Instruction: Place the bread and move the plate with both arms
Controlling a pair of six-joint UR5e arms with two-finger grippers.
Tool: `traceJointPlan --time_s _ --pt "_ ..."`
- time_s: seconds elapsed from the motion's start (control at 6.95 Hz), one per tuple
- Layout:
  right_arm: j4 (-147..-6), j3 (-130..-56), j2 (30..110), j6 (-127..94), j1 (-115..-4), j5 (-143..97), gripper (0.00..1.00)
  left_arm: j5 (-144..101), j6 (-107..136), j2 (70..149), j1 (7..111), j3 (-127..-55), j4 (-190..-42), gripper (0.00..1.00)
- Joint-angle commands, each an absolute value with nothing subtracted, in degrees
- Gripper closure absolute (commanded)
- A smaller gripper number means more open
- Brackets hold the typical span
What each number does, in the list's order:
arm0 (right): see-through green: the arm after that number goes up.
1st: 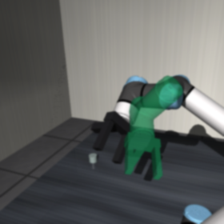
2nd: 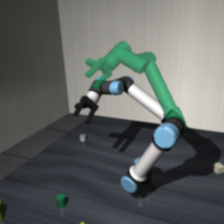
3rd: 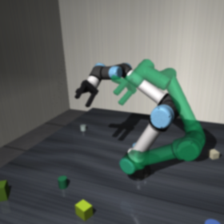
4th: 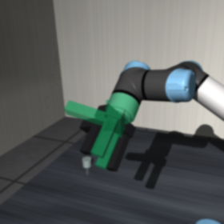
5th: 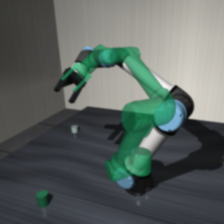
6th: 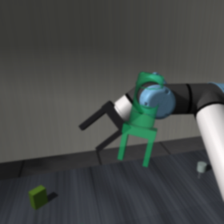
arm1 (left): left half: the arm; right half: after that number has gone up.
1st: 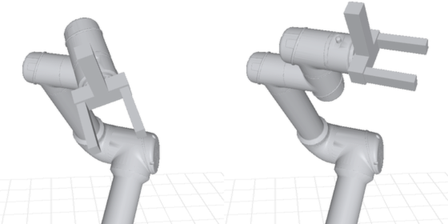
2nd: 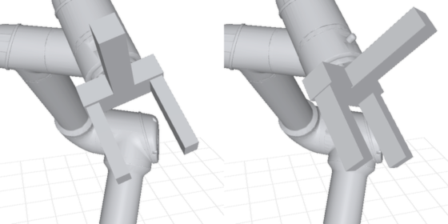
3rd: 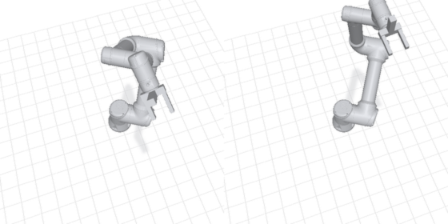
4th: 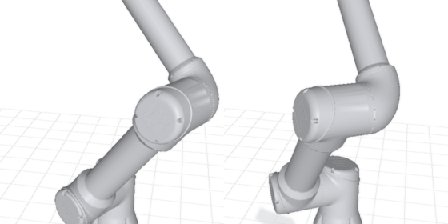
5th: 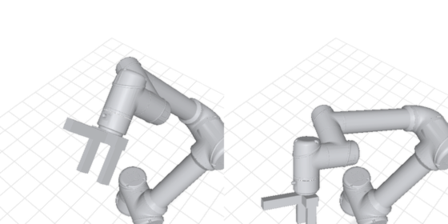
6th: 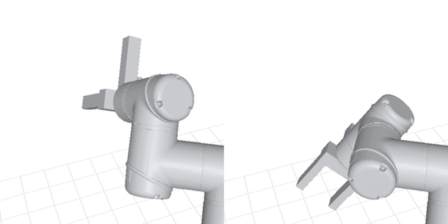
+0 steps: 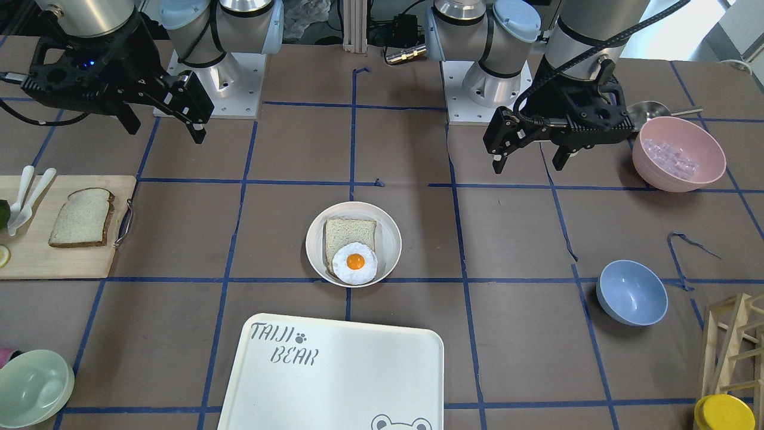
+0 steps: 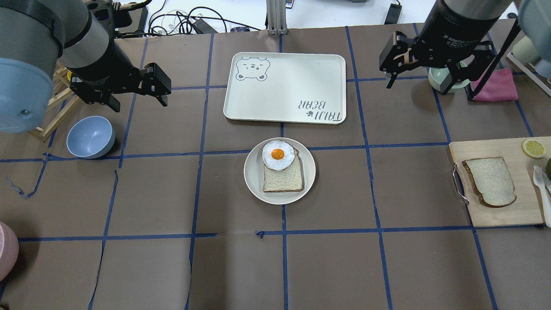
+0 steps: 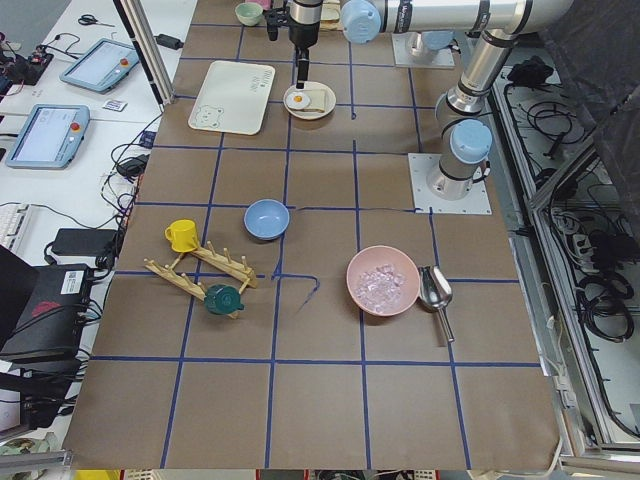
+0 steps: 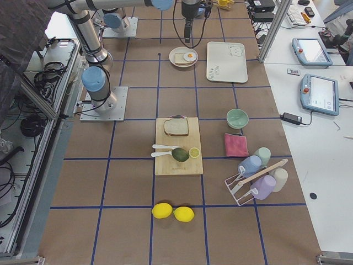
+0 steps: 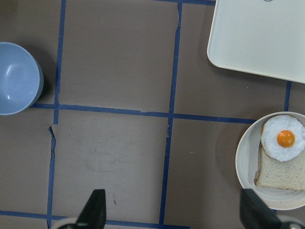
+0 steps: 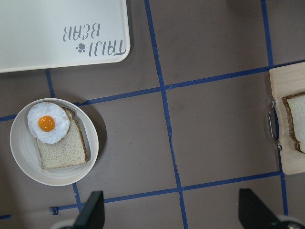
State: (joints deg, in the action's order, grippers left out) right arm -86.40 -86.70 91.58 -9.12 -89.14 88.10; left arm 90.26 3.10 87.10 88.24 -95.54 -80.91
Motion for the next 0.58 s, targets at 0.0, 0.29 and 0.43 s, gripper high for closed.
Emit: traceJointPlan --time_s 0.0,0.29,0.43 --pt "-86.3 -87.1 91.5 -9.1 -89.2 88.1 0.0 90.3 3.1 87.1 88.2 -95.5 -81.1 0.0" --pt "-86.2 -87.7 91.1 -8.9 -89.2 88.1 0.0 90.3 3.1 87.1 88.2 -95.6 -81.2 0.0" --pt "-86.9 -88.1 91.0 -8.8 -89.2 88.1 0.0 90.3 3.1 87.1 88.2 -95.6 -81.2 0.0"
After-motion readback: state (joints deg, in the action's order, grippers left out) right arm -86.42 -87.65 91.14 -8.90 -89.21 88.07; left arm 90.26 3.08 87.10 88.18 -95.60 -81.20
